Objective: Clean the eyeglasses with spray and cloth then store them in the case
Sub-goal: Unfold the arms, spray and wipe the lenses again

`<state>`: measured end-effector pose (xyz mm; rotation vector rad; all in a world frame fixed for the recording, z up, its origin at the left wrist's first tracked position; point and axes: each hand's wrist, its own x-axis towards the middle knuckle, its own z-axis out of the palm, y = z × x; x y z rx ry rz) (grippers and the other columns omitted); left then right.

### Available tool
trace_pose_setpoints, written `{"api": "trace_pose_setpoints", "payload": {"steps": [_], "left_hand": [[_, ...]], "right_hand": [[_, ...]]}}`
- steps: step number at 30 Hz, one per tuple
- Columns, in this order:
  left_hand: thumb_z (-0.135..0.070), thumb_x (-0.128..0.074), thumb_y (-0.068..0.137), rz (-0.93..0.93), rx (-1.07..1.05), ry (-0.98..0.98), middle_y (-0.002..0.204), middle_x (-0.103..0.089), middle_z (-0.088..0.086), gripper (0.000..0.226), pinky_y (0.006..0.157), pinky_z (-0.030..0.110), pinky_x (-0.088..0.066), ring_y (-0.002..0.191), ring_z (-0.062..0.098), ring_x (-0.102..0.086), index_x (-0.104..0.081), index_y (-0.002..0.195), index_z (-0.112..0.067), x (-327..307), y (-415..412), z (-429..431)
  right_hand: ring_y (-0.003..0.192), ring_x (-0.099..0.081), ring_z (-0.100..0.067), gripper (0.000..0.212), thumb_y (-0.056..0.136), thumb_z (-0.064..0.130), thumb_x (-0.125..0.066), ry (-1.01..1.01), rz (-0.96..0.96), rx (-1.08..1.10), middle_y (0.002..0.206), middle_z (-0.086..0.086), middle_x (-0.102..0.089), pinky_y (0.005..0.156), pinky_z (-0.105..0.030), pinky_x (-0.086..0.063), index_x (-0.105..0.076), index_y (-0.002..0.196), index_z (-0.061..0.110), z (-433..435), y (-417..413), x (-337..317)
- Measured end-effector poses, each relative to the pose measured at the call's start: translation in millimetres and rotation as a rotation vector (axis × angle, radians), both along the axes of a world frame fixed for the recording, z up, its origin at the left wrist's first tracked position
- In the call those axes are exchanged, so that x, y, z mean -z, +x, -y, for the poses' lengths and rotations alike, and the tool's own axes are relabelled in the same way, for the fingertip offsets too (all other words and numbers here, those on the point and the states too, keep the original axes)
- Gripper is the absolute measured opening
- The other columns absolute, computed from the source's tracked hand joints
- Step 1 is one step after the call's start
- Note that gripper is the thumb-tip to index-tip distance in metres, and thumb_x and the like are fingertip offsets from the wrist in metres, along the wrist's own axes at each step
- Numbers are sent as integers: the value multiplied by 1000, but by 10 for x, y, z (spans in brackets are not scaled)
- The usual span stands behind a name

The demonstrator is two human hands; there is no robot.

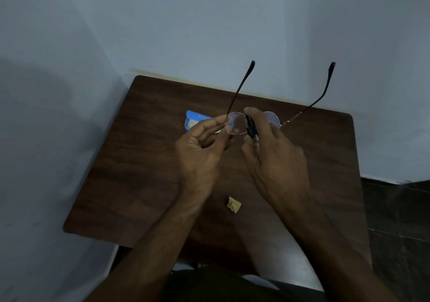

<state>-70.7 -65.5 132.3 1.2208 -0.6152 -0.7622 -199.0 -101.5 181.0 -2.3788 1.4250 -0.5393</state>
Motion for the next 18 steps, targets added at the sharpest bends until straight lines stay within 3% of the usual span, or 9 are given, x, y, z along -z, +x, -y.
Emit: {"api": "trace_pose_setpoints", "payload": {"steps": [3, 8, 12, 18], "left_hand": [[1, -76, 93, 6, 3, -7, 101, -83, -5, 26, 78, 23, -63, 95, 16, -81, -76, 111, -19, -15, -10, -16], [2, -75, 93, 15, 0, 0, 99, -83, -4, 24, 77, 26, -65, 94, 17, -81, -75, 110, -14, -4, -41, -49], [-2, -78, 92, -15, -33, 35, 100, -83, 4, 19, 80, 32, -66, 95, 22, -81, -77, 109, -10, 43, -35, -46], [-3, -79, 91, -138, -42, 49, 103, -83, 9, 17, 78, 29, -64, 99, 26, -80, -76, 108, -4, 92, -22, -24]], "right_hand": [[86, -68, -26, 50, 103, 32, -46, 5, -21, 18, 128, 0, -61, 67, -37, -54, -39, 153, 33, 13, 7, -18], [81, -68, -24, 47, 102, 26, -56, 30, 96, -19, 114, -6, -66, 63, -35, -54, -49, 148, 23, -11, 34, -22], [84, -66, -20, 47, 99, 37, -40, 53, -3, -65, 108, 3, -64, 67, -38, -56, -38, 147, 39, -97, -46, 41], [91, -69, -24, 53, 101, 28, -50, -6, 116, 85, 121, 1, -67, 70, -43, -59, -43, 153, 31, -102, -223, 123]]}}
